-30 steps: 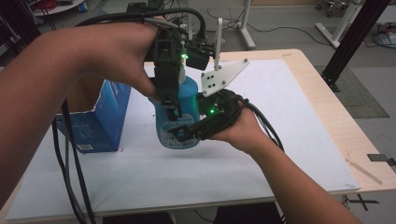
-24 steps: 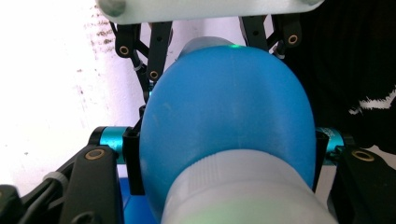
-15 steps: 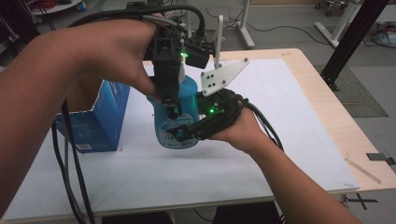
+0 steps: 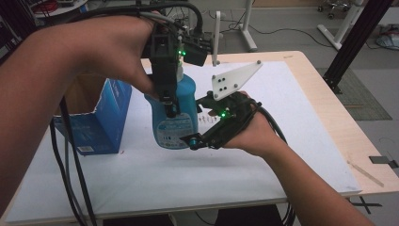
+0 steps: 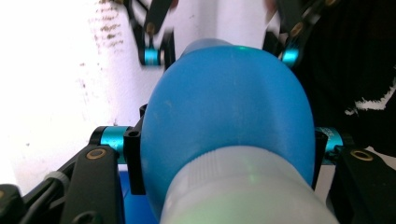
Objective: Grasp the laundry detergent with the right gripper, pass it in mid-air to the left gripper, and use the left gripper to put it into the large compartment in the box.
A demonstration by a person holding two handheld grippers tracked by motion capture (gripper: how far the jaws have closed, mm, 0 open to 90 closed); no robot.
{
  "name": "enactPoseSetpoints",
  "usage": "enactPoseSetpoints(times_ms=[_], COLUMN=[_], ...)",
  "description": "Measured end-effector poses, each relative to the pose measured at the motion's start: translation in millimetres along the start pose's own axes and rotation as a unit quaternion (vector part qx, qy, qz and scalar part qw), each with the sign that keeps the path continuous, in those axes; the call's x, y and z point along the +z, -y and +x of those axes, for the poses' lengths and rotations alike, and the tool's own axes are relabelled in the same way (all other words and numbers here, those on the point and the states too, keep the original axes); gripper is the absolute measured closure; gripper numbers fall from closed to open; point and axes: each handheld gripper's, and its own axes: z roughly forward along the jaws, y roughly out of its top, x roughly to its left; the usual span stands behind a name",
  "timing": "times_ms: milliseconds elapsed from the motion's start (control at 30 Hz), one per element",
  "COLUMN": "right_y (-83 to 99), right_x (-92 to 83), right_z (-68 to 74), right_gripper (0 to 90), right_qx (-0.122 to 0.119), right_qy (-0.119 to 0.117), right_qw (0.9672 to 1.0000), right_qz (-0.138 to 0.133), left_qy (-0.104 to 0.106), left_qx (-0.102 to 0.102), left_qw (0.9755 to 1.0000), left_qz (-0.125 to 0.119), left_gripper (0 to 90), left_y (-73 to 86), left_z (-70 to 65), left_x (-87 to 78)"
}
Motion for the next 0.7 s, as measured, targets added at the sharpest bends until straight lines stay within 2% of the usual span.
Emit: enactPoseSetpoints(times_ms=[67, 167, 367, 400, 433, 467, 533, 667, 700], right_y=[0.4, 0.6, 1.4, 1.5, 1.5, 1.5, 0.8, -0.3, -1.6], right_x=[-6.0, -14.9, -30.4, -32.6, -34.6, -34.6, -40.5, -47.0, -49.8], right_z=[1.3, 2.2, 1.4, 1.2, 1.4, 1.4, 2.3, 2.8, 3.0], right_gripper=[22.3, 13.2, 12.9, 12.7, 11.4, 11.4, 10.6, 8.9, 1.0], right_qx=[0.001, 0.004, 0.000, -0.001, 0.001, 0.001, -0.001, -0.007, -0.004], right_qy=[0.006, 0.025, 0.046, 0.050, 0.050, 0.050, 0.057, 0.064, 0.084], right_qw=[1.0000, 0.9995, 0.9984, 0.9982, 0.9981, 0.9981, 0.9973, 0.9966, 0.9943], right_qz=[0.006, 0.017, 0.031, 0.034, 0.035, 0.035, 0.046, 0.052, 0.065], left_qy=[0.001, 0.002, 0.007, 0.007, 0.006, 0.006, 0.009, 0.011, 0.009], left_qx=[-0.008, -0.019, -0.051, -0.051, -0.062, -0.062, -0.076, -0.086, -0.092], left_qw=[1.0000, 0.9998, 0.9987, 0.9987, 0.9980, 0.9980, 0.9971, 0.9962, 0.9956], left_qz=[0.005, 0.008, 0.005, 0.005, 0.006, 0.006, 0.005, 0.009, 0.009], left_gripper=[38.7, 38.7, 38.7, 38.6, 38.6, 38.6, 38.6, 38.6, 38.6], left_y=[2.9, 8.3, 19.2, 19.2, 22.2, 22.2, 26.8, 31.1, 33.7], left_z=[1.8, 5.0, 13.3, 13.3, 15.4, 15.4, 18.5, 20.9, 22.3], left_x=[0.0, -1.4, -7.3, -7.3, -8.7, -8.7, -10.3, -12.5, -15.0])
